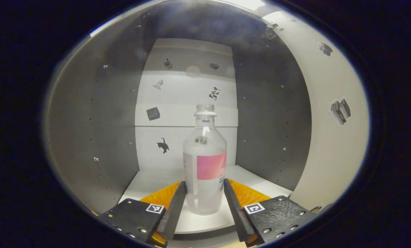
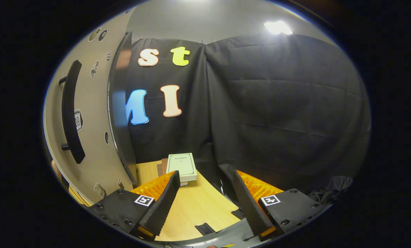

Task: Open the cabinet door with the right hand, grasp the bottle in the cabinet with the left hand and place it on the coaster, then close the cabinet door with the right hand.

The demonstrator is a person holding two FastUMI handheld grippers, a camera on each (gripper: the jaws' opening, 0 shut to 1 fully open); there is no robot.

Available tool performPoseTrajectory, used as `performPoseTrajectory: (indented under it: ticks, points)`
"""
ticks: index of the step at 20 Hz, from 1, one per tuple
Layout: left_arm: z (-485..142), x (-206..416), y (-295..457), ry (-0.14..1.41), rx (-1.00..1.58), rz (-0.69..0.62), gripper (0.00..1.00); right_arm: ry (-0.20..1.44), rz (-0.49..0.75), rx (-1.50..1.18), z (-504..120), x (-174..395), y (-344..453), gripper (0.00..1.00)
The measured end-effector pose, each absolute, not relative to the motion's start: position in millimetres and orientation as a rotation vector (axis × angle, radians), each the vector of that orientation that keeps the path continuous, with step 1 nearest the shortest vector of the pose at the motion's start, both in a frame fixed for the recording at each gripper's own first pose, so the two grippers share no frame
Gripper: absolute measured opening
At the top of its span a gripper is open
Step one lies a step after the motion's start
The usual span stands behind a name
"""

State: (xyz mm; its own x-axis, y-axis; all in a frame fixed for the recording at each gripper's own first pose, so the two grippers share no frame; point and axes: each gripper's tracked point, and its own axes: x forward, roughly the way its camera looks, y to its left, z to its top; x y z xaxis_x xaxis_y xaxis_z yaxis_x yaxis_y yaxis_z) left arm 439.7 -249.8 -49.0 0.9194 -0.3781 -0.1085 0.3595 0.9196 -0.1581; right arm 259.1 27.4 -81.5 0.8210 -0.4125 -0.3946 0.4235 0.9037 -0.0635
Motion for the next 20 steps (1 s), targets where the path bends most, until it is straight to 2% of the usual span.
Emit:
performPoseTrajectory:
  ticks: [3, 4, 5, 6, 8, 9, 10, 11, 12, 13, 14, 15, 16, 18, 19, 20]
  points:
    - [-46.9, 436.4, -256.5, 0.129, -0.197, -0.424, 0.69, 0.415, -0.453, 0.03, -83.9, 260.7, 29.6, 0.97]
    - [-49.9, 431.2, -258.0, 0.146, -0.192, -0.431, 0.69, 0.418, -0.455, 0.037, -85.1, 261.0, 30.2, 0.93]
    - [-53.1, 432.0, -250.6, 0.151, -0.159, -0.397, 0.69, 0.422, -0.457, 0.045, -88.0, 260.0, 30.7, 0.96]
    - [-52.1, 433.9, -245.6, 0.139, -0.126, -0.373, 0.66, 0.423, -0.459, 0.052, -89.1, 259.7, 31.2, 0.93]
    - [-48.9, 428.3, -247.8, 0.128, -0.117, -0.384, 0.69, 0.429, -0.46, 0.059, -92.3, 258.3, 32.7, 0.96]
    - [-45.7, 425.0, -248.4, 0.118, -0.128, -0.391, 0.72, 0.433, -0.463, 0.058, -93.9, 257.4, 32.4, 0.93]
    - [-36.1, 421.5, -248.8, 0.091, -0.159, -0.407, 0.77, 0.437, -0.467, 0.058, -94.9, 255.6, 32.0, 0.96]
    - [-28.0, 420.0, -250.9, 0.066, -0.184, -0.418, 0.82, 0.438, -0.467, 0.063, -95.5, 253.8, 31.9, 0.93]
    - [-22.5, 420.6, -244.9, 0.04, -0.185, -0.396, 0.82, 0.436, -0.465, 0.068, -94.8, 253.1, 32.7, 0.97]
    - [-20.2, 422.1, -243.1, 0.026, -0.168, -0.388, 0.8, 0.434, -0.466, 0.073, -94.9, 251.9, 32.6, 0.96]
    - [-19.2, 424.2, -242.1, 0.024, -0.141, -0.383, 0.86, 0.434, -0.468, 0.076, -95.1, 250.3, 32.3, 0.96]
    - [-21.3, 427.3, -243.2, 0.03, -0.113, -0.384, 0.83, 0.434, -0.47, 0.077, -96.1, 248.5, 31.3, 0.93]
    - [-23.6, 430.8, -244.8, 0.038, -0.091, -0.385, 0.8, 0.434, -0.476, 0.077, -95.8, 247.5, 30.3, 0.96]
    - [-27.5, 440.8, -246.9, 0.048, -0.08, -0.375, 0.83, 0.436, -0.483, 0.083, -96.7, 244.8, 30.7, 0.93]
    - [-29.7, 446.4, -247.4, 0.055, -0.087, -0.371, 0.8, 0.439, -0.486, 0.085, -98.9, 243.6, 30.6, 0.93]
    - [-32.0, 451.6, -245.2, 0.062, -0.089, -0.356, 0.83, 0.442, -0.489, 0.082, -98.9, 242.4, 31.0, 0.96]
